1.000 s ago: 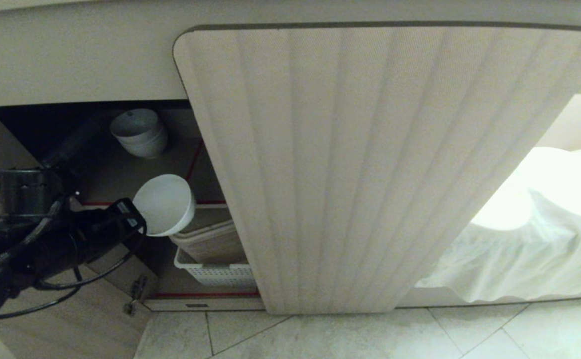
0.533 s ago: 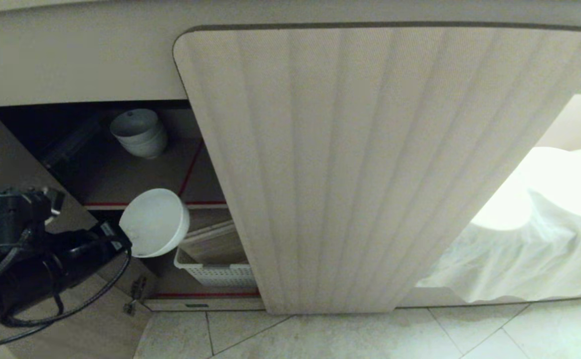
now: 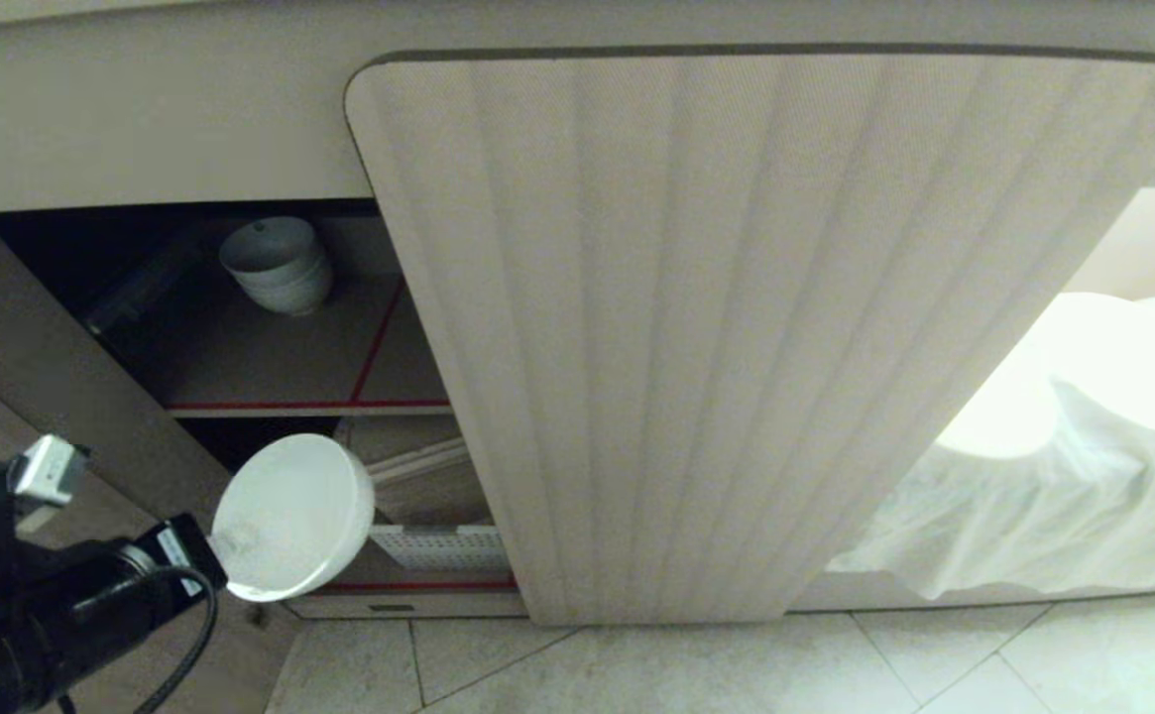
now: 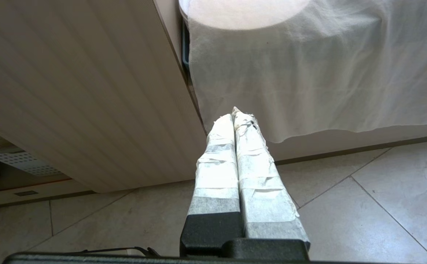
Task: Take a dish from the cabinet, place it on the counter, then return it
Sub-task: Place it on the table
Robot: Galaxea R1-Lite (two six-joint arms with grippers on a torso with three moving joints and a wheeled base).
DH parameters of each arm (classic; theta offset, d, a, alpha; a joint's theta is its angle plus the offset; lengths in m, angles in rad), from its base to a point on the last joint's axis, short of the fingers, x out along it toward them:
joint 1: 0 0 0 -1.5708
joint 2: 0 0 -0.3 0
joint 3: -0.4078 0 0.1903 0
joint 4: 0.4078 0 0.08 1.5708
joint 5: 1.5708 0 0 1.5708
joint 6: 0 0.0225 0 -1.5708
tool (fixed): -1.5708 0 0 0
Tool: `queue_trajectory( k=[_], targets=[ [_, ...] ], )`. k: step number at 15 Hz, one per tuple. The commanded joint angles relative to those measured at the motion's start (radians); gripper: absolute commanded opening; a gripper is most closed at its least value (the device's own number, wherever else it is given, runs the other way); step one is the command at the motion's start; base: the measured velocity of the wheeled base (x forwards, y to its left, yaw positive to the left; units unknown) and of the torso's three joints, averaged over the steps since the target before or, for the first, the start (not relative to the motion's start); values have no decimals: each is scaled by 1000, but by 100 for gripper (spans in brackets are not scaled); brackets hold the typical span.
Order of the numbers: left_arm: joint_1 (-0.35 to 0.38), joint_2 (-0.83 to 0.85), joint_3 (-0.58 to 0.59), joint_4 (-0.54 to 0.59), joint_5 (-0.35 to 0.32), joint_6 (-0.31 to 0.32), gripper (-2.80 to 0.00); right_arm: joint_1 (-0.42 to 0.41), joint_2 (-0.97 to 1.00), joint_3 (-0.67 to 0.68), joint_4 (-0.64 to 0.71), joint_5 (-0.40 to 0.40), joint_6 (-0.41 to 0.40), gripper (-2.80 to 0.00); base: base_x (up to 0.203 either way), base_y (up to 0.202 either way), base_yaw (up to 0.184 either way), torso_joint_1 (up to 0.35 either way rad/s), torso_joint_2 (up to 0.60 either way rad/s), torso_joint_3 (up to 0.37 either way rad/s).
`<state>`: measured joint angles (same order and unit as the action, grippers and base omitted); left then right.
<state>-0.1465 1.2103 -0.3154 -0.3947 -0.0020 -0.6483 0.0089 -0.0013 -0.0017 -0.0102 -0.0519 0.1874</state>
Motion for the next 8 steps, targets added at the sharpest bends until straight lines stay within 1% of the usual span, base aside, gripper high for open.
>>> queue_trajectory(
  k=[1, 2, 4, 7, 8],
  targets=[
    [-61, -132, 8, 82, 2, -3, -280, 0, 1, 0, -1, 0, 0, -280, 0, 0, 0, 0, 0, 0],
    [-83, -177, 8, 137, 2, 1, -280, 0, 1, 0, -1, 0, 1, -280, 0, 0, 0, 0, 0, 0],
    [-112, -268, 10, 248, -3, 35, -280, 0, 1, 0, -1, 0, 1, -280, 0, 0, 0, 0, 0, 0],
    [-151, -394, 9, 426, -32, 78, -280, 0, 1, -1, -1, 0, 1, -280, 0, 0, 0, 0, 0, 0],
    [-173, -414, 6, 468, -40, 87, -280, 0, 1, 0, -1, 0, 1, -280, 0, 0, 0, 0, 0, 0]
  ],
)
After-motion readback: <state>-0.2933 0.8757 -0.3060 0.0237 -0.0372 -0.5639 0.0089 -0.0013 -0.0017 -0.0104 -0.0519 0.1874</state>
